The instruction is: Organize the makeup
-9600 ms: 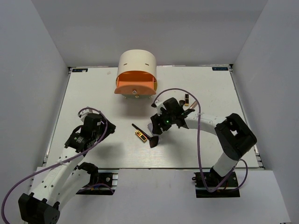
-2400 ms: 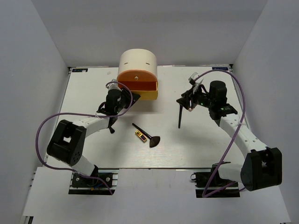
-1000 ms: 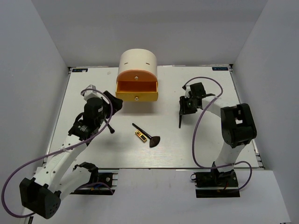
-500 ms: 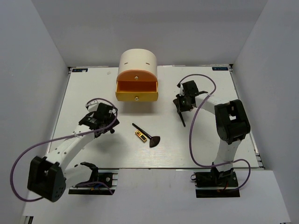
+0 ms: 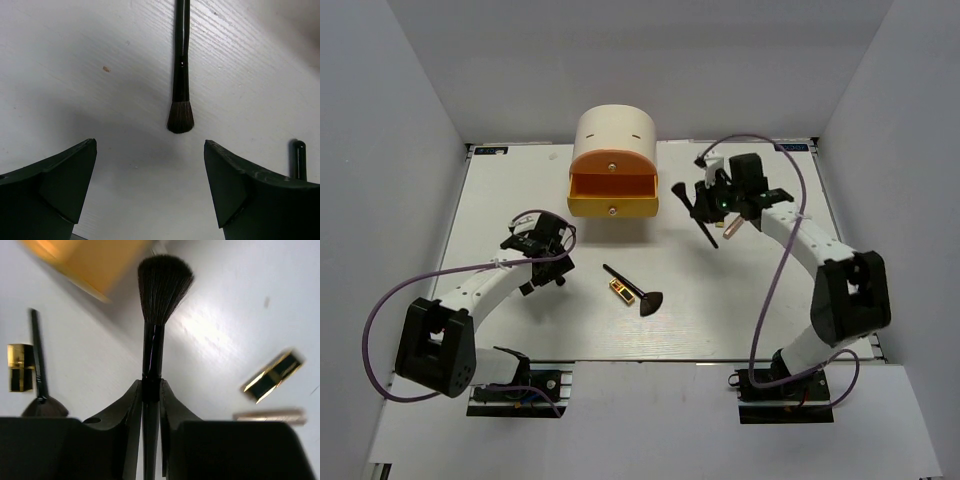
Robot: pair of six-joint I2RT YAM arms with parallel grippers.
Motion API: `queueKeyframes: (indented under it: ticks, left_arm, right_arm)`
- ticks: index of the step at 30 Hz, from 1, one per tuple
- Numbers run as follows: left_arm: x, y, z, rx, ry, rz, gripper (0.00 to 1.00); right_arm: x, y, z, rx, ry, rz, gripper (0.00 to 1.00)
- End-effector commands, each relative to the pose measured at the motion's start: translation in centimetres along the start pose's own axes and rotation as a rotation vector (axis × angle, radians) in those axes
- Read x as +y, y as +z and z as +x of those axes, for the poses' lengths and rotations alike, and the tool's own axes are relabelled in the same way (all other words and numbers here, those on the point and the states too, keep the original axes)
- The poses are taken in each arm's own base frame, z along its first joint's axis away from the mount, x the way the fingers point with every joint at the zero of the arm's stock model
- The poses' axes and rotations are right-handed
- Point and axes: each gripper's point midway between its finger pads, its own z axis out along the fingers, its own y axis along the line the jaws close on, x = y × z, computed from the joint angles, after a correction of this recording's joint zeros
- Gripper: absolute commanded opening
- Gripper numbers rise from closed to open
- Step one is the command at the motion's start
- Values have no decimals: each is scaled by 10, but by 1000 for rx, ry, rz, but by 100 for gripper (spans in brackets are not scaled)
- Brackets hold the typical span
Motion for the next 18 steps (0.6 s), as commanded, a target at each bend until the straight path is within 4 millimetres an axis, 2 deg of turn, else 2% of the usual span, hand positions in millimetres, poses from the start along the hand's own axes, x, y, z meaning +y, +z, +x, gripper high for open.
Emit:
queueKeyframes:
  ticks: [1, 3, 4, 7, 8, 9, 10, 11, 13, 14, 15, 16, 17, 18]
  left_arm:
    - [-8, -5, -16, -25, -15, 37, 98]
    - [-11, -7, -15, -24, -18, 58, 98]
    - [-10, -6, -17, -24, -24, 60, 98]
    - [-14, -6, -15, -15, -5, 85, 98]
    - [-14, -5, -15, -7, -9, 87, 98]
    - [-16, -5, -16, -7, -11, 95, 98]
    - [-18, -6, -16, -3, -11, 103, 98]
    - [-20, -6, -15, 4, -12, 113, 98]
    - [-20, -5, -16, 10, -21, 117, 98]
    - [-21, -6, -15, 11, -23, 121, 98]
    - [-22, -7, -16, 11, -26, 131, 98]
    - [-22, -6, -15, 13, -25, 131, 98]
    - [-22, -7, -15, 12, -26, 134, 98]
    - [-22, -6, -14, 16, -26, 133, 98]
  right_arm:
    - [36, -43, -87, -276, -283, -151, 0]
    - [56, -58, -100, -337, -350, -234, 0]
    - [71, -71, -115, -424, -499, -281, 0]
    - [101, -84, -142, -535, -694, -380, 0]
    - [102, -83, -149, -549, -721, -386, 0]
    - [103, -71, -152, -543, -729, -422, 0]
    - [111, -70, -158, -555, -766, -456, 0]
    - [112, -68, -173, -582, -820, -475, 0]
    - [115, -66, -190, -614, -871, -472, 0]
    - [126, -69, -207, -658, -935, -472, 0]
    - [126, -59, -209, -658, -951, -489, 0]
    - [127, -56, -215, -671, -972, -489, 0]
    - [137, -59, -229, -701, -1012, -491, 0]
    - [138, -45, -228, -693, -1023, -513, 0]
